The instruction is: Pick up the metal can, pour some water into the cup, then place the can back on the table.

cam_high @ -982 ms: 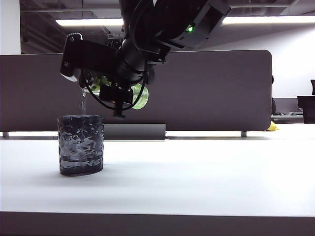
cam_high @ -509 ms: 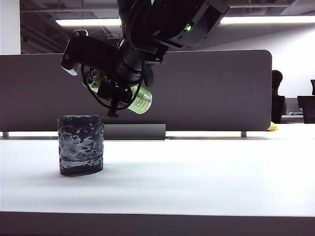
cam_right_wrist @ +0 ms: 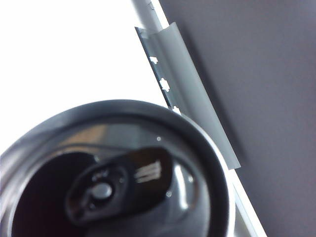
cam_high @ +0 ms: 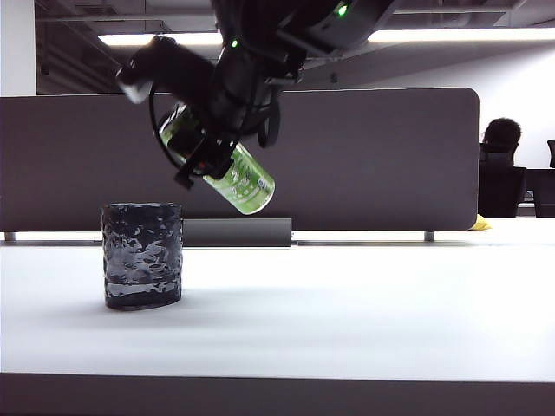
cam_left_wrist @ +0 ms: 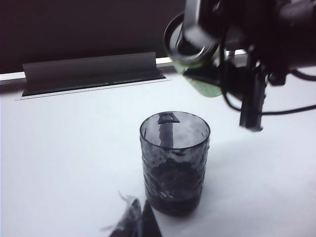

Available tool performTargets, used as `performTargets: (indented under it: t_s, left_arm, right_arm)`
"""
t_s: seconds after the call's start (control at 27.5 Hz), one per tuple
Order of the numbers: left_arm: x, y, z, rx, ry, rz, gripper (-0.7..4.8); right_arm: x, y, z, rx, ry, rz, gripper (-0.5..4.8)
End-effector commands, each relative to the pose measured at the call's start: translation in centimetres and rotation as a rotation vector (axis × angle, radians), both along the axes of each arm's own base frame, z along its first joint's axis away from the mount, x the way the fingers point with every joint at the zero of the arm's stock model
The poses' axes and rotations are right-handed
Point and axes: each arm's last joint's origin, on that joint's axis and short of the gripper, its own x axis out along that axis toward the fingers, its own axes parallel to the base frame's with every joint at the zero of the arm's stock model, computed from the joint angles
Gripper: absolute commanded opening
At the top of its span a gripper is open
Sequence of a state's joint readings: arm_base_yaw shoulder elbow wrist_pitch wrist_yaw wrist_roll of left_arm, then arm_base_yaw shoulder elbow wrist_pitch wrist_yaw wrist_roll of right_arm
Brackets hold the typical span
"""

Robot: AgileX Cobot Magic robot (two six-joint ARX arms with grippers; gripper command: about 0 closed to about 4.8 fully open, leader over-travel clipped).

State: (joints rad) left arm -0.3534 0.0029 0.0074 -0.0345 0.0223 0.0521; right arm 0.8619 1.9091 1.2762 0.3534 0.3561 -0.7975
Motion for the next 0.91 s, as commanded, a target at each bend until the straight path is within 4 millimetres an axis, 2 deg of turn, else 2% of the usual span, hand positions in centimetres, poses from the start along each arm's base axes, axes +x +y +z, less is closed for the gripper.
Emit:
performTargets:
  t_s: [0.04,0.47,0.91]
  left_arm:
    - [0.0,0.0,0.2,-0.005,-0.013,0.000,-0.05]
    - [0.0,0.0,0.2,-0.005,-0.013,0.000,-0.05]
    - [0.0,0.0,0.2,-0.005,-0.013,0.000,-0.05]
  right_arm:
    - [-0.2,-0.8,1.5,0.112,-0.001,-0.031,2.07]
    - [-1.4,-5.7,2.9,0.381,0.122,-0.134,2.07]
    - [-4.3,-10.8,3.1,0.596,0.214,-0.225,2.06]
